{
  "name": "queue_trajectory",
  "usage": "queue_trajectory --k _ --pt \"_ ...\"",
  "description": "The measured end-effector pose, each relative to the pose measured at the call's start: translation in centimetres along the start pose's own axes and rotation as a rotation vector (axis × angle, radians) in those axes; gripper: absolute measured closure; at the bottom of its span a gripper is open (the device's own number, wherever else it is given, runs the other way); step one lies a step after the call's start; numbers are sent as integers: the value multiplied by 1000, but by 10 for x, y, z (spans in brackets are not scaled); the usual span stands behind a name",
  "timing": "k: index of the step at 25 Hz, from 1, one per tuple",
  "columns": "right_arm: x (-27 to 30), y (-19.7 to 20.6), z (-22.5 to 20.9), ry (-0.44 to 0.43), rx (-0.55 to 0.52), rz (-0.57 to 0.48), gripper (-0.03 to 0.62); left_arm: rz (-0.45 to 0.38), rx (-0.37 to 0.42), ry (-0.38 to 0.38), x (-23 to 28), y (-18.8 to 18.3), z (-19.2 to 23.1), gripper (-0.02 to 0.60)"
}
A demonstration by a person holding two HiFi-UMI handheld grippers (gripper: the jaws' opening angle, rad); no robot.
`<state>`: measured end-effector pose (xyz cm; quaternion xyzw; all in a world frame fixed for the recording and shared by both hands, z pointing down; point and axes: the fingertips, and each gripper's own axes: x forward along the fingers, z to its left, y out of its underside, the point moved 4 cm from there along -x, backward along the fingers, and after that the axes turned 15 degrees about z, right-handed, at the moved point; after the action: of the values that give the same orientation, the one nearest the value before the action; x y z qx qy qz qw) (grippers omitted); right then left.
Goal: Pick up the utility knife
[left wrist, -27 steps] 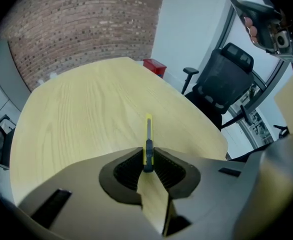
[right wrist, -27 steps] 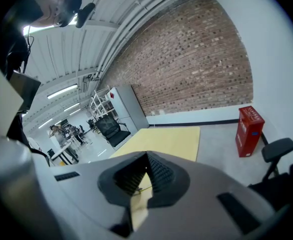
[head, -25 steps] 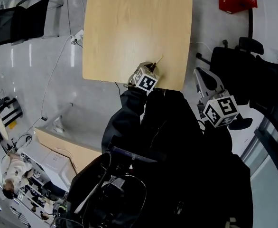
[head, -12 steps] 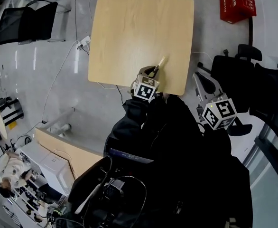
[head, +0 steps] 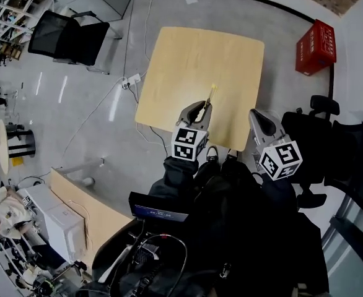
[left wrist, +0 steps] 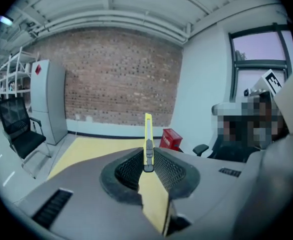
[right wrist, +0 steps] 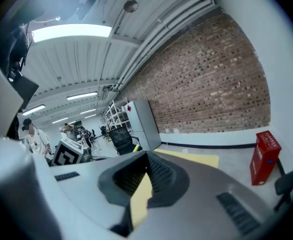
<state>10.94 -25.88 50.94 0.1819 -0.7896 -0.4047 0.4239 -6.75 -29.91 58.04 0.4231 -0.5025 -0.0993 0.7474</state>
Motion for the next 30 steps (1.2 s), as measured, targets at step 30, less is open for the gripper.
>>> queue_trajectory --k 30 --pt "-52 -97 55 86 -219 -307 591 -438 65 -136 -150 -111 -12 517"
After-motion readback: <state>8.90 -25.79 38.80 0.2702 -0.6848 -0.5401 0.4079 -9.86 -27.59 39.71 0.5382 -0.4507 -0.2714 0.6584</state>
